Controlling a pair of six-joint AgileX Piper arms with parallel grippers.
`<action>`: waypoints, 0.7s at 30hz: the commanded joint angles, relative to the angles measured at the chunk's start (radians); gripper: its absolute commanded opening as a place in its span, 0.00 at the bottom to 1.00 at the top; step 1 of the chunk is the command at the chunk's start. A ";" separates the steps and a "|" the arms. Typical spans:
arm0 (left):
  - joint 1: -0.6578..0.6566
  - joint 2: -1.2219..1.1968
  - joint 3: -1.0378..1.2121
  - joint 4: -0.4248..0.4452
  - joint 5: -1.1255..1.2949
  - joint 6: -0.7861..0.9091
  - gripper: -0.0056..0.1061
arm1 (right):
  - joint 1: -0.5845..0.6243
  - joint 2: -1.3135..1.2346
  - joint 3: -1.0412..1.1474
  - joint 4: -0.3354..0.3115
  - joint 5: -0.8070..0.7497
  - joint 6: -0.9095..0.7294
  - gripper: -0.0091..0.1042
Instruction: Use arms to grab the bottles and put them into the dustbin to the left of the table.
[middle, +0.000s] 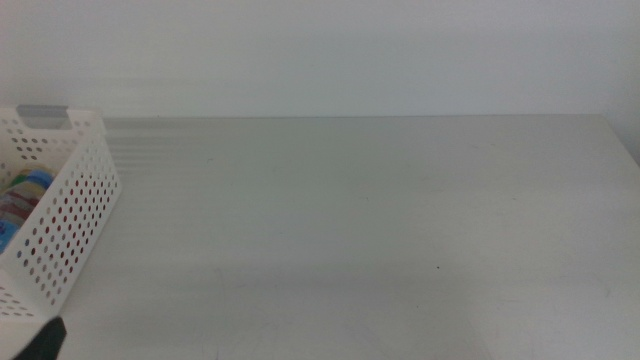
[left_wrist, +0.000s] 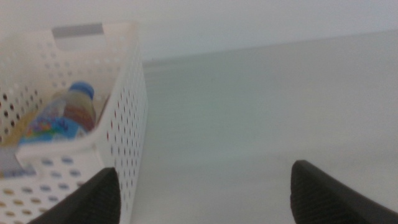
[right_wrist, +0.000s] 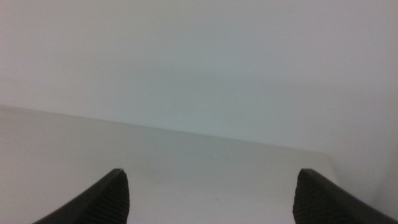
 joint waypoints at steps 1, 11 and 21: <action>-0.001 -0.017 0.005 -0.016 -0.082 -0.015 0.86 | -0.048 -0.059 0.032 -0.014 -0.070 -0.014 0.76; 0.000 -0.098 0.152 -0.012 -0.084 -0.015 0.86 | -0.100 -0.251 0.235 -0.003 -0.071 -0.014 0.76; 0.000 -0.098 0.152 -0.009 -0.067 -0.015 0.86 | -0.100 -0.257 0.336 -0.003 -0.077 -0.014 0.76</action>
